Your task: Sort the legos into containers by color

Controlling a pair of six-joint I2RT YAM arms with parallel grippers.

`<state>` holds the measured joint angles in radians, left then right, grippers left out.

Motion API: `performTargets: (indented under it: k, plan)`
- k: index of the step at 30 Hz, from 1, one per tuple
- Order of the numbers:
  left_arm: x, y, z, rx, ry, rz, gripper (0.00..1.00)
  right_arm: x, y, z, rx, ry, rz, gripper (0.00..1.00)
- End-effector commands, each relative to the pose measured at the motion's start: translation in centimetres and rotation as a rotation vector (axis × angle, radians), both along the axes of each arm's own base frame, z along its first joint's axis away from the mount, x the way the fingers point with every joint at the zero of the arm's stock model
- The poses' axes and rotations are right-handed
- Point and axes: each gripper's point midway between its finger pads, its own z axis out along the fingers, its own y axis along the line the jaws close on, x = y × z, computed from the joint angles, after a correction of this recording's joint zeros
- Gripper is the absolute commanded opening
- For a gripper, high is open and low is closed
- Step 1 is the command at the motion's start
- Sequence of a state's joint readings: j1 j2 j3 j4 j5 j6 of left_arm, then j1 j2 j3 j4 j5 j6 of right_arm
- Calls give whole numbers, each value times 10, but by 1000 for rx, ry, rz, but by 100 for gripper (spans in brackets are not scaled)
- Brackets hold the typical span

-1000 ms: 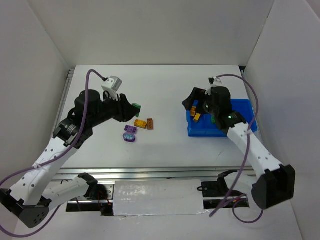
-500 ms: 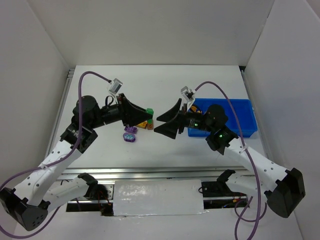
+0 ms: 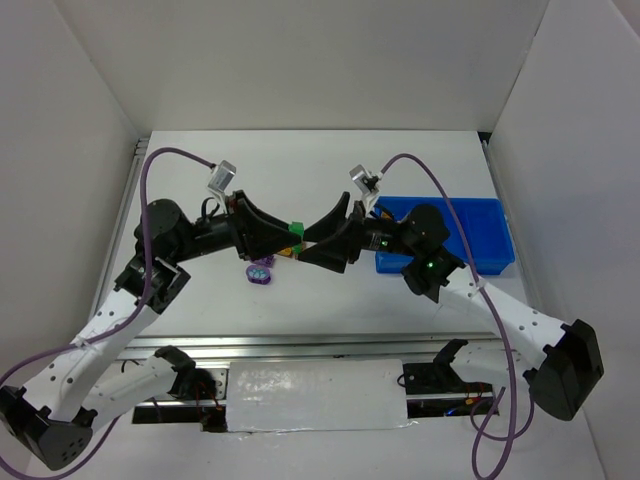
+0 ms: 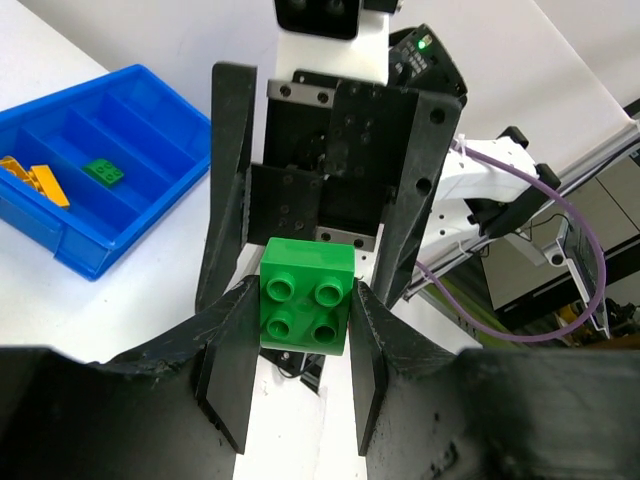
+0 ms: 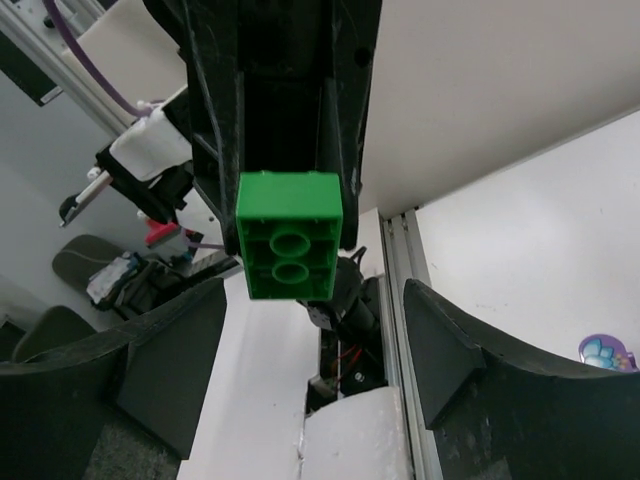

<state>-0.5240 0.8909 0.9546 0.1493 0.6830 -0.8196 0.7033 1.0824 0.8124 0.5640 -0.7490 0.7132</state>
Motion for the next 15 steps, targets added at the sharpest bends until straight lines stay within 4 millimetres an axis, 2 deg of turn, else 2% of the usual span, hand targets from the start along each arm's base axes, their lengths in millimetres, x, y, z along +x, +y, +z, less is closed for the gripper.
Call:
performTargets:
  k: [1,3,5,8,9,10,13,14,15]
  plan:
    - [-7,1,7,-19,-35,-23,0,-7,2,38,84,-81,20,78]
    - [-7,1,6,-17,-34,-23,0,-5,3,39,87,-78,18,76]
    - [-5,2,2,-3,-31,-14,0,-4,4,39,96,-73,24,69]
    - [-5,2,0,3,-33,-11,0,-4,8,39,105,-67,38,52]
    - [-5,1,1,2,-33,-16,0,-3,8,39,108,-66,39,39]
    - [-7,1,1,2,-36,-22,0,-1,10,36,101,-59,40,36]
    - [-5,3,2,10,-45,-3,0,-1,13,34,101,-48,59,36]
    - [-5,4,3,9,-48,3,0,-5,12,36,111,-59,80,39]
    - [-5,4,4,6,-50,4,0,-7,13,36,115,-62,95,48]
